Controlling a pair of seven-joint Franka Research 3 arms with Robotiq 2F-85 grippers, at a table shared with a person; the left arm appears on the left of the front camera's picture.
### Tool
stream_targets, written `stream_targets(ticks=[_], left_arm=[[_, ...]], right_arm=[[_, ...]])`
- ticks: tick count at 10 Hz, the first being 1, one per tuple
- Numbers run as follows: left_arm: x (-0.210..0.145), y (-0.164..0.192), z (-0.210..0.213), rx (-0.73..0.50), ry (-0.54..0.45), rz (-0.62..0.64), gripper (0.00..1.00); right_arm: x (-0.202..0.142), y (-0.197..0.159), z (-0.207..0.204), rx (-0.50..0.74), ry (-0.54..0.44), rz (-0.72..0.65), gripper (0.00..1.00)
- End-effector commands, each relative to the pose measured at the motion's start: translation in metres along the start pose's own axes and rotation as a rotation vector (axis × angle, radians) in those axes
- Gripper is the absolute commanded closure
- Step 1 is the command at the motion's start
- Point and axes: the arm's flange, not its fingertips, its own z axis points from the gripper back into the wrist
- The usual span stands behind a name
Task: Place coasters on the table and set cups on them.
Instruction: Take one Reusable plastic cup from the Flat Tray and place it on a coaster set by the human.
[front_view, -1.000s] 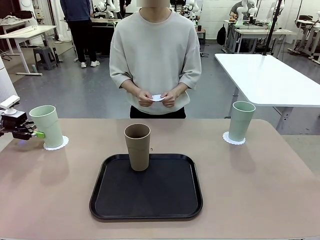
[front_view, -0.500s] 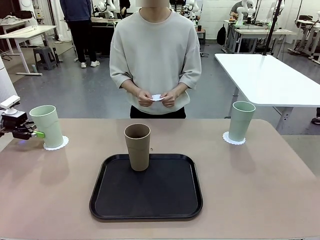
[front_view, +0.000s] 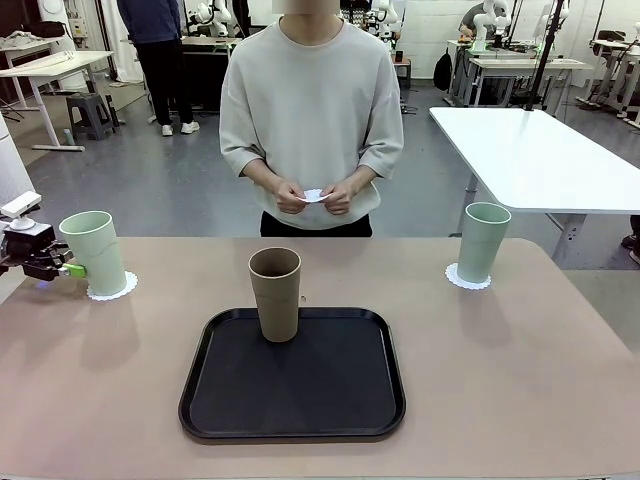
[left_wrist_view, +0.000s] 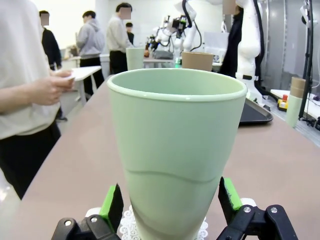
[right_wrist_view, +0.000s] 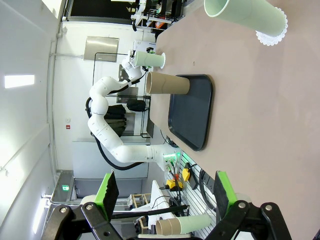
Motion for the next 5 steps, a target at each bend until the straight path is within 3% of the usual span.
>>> stream_targets(ticks=[1,5], left_arm=[[0.0035,0.0047,0.0058,-0.02,-0.003,0.018,0.0],[0.0047,0.0041,0.008,-0.021,0.008,0.028,0.0]], right_arm=[[0.0001,0.0011,0.0003,-0.001,-0.001,-0.015,0.0],[0.0001,0.0011,0.0003,-0.001,-0.001,-0.015,0.0]])
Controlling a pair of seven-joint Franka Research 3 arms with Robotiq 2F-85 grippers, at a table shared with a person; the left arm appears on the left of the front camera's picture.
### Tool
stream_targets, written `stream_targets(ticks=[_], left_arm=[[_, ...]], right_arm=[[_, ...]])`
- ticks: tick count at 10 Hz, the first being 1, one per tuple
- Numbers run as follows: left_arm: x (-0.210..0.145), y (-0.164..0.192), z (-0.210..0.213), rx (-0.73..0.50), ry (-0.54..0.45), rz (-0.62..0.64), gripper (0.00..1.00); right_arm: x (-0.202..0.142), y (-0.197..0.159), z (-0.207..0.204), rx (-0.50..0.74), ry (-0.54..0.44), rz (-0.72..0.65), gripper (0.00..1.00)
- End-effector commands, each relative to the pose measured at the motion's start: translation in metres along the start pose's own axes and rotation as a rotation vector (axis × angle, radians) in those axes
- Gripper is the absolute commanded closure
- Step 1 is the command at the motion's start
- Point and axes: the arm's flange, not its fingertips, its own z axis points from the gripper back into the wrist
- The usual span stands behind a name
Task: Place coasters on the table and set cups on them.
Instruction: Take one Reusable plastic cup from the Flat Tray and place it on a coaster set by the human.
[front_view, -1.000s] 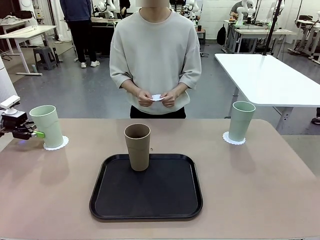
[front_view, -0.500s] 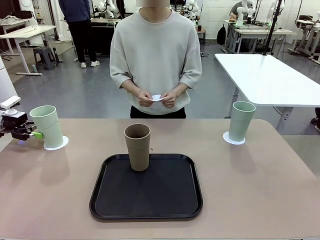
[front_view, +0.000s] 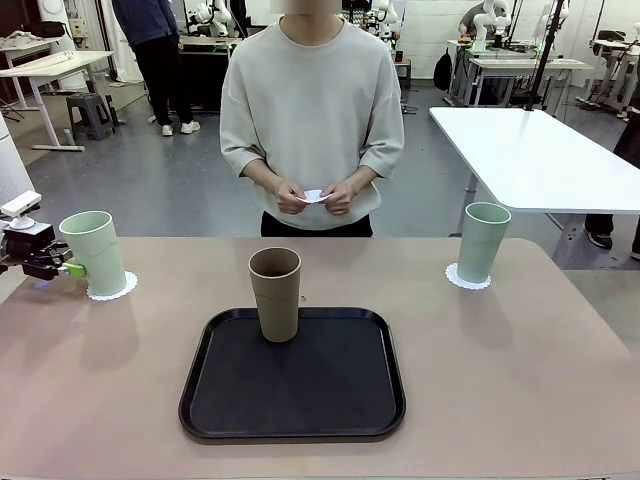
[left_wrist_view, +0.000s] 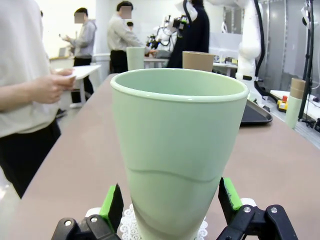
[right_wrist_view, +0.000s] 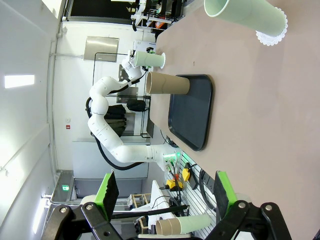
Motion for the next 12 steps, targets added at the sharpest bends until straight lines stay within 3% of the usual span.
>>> stream_targets(ticks=[1,6,12], left_arm=[[0.004,0.003,0.007,-0.026,0.008,0.017,0.0],[0.002,-0.002,0.012,-0.069,0.035,0.0,0.0],[0.004,-0.004,0.024,-0.025,0.041,-0.016,0.0]], right_arm=[[0.0,0.001,0.0,-0.001,-0.001,-0.015,0.0],[0.0,0.001,0.0,-0.001,-0.001,-0.015,0.0],[0.0,0.001,0.0,-0.001,-0.001,-0.015,0.0]])
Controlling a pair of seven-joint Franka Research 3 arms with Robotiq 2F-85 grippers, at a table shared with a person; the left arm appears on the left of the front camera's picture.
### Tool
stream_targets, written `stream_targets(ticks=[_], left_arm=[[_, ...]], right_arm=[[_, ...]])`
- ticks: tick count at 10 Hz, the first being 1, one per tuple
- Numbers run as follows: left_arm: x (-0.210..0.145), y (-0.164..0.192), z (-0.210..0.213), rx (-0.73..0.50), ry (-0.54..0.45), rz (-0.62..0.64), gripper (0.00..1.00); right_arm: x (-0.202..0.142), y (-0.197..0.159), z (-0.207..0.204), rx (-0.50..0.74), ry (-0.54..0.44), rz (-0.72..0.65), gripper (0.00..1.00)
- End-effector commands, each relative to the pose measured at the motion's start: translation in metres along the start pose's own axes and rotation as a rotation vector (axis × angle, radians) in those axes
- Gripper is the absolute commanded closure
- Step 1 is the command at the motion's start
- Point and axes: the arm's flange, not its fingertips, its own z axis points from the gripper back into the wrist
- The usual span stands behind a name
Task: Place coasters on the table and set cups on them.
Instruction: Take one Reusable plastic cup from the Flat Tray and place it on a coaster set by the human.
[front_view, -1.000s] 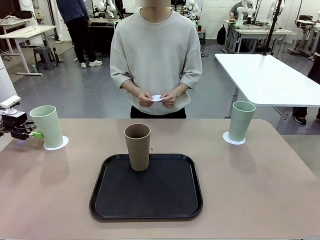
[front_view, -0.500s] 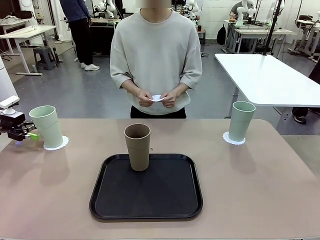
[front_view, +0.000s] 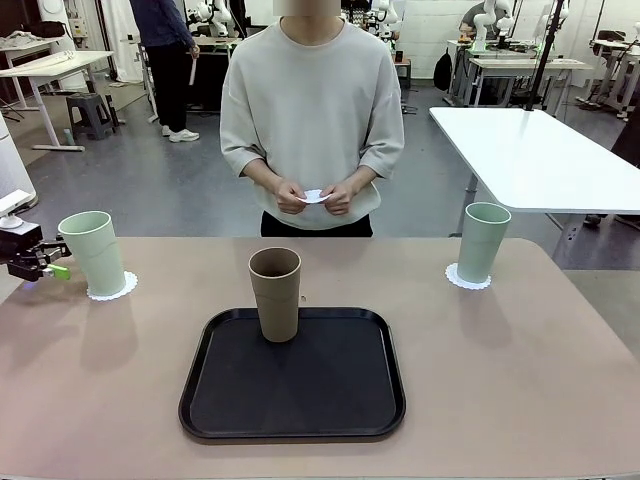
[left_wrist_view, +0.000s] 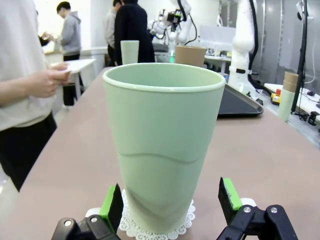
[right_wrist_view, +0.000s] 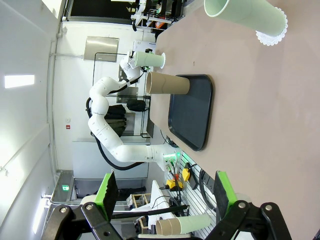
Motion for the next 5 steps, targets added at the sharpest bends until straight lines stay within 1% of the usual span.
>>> stream_targets(ticks=[1,3,5], left_arm=[[0.001,0.004,0.005,0.011,0.011,-0.014,0.0],[0.008,-0.002,0.018,0.081,0.074,0.005,0.0],[0.033,-0.021,0.031,0.197,0.203,0.043,0.0]], right_arm=[[0.0,0.001,0.0,-0.001,-0.001,-0.015,0.0],[0.0,0.001,0.0,-0.001,-0.001,-0.015,0.0],[0.0,0.001,0.0,-0.001,-0.001,-0.015,0.0]])
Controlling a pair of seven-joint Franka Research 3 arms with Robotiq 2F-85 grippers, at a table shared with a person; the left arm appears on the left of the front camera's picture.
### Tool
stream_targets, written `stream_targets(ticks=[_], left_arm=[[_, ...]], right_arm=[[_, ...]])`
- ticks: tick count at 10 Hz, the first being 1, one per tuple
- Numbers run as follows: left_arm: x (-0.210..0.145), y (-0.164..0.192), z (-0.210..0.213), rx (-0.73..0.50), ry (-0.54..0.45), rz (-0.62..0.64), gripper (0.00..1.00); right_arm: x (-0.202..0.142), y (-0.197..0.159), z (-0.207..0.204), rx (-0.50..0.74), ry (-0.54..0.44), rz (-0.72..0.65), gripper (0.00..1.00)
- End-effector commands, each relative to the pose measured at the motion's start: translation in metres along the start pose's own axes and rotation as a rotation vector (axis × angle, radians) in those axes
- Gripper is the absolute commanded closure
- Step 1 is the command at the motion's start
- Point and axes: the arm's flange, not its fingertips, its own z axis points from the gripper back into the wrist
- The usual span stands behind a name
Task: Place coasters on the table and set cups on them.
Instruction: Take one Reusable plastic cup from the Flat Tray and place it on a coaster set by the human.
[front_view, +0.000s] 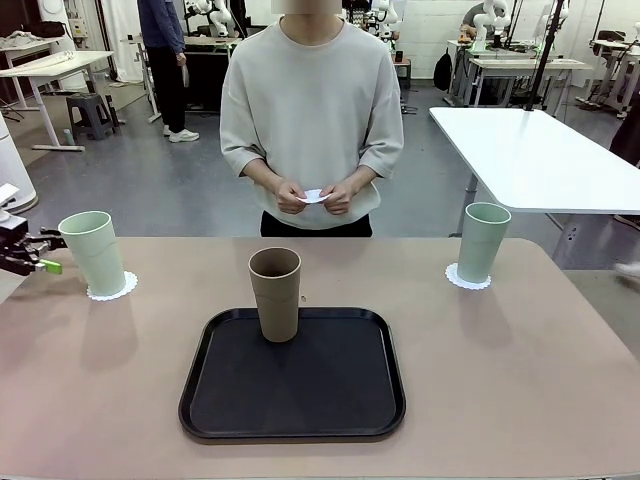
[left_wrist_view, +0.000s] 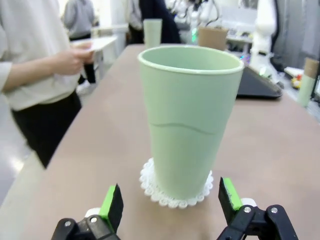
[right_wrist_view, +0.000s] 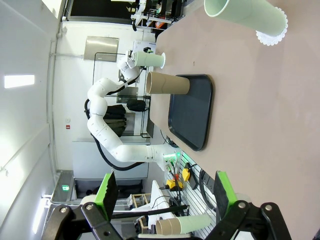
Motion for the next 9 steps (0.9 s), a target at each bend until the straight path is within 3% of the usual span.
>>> stream_targets(ticks=[1,3,5,9], left_arm=[[0.031,-0.027,0.007,0.1,0.119,0.048,0.0],[0.059,-0.043,0.007,0.178,0.225,0.094,0.0],[0.096,-0.069,-0.011,0.257,0.401,0.199,0.0],[0.158,-0.127,-0.044,0.36,0.504,0.383,0.0]], right_arm=[[0.0,0.001,0.0,-0.001,-0.001,-0.015,0.0],[0.0,0.001,0.0,-0.001,-0.001,-0.015,0.0],[0.0,0.001,0.0,-0.001,-0.001,-0.015,0.0],[0.0,0.001,0.0,-0.001,-0.001,-0.015,0.0]])
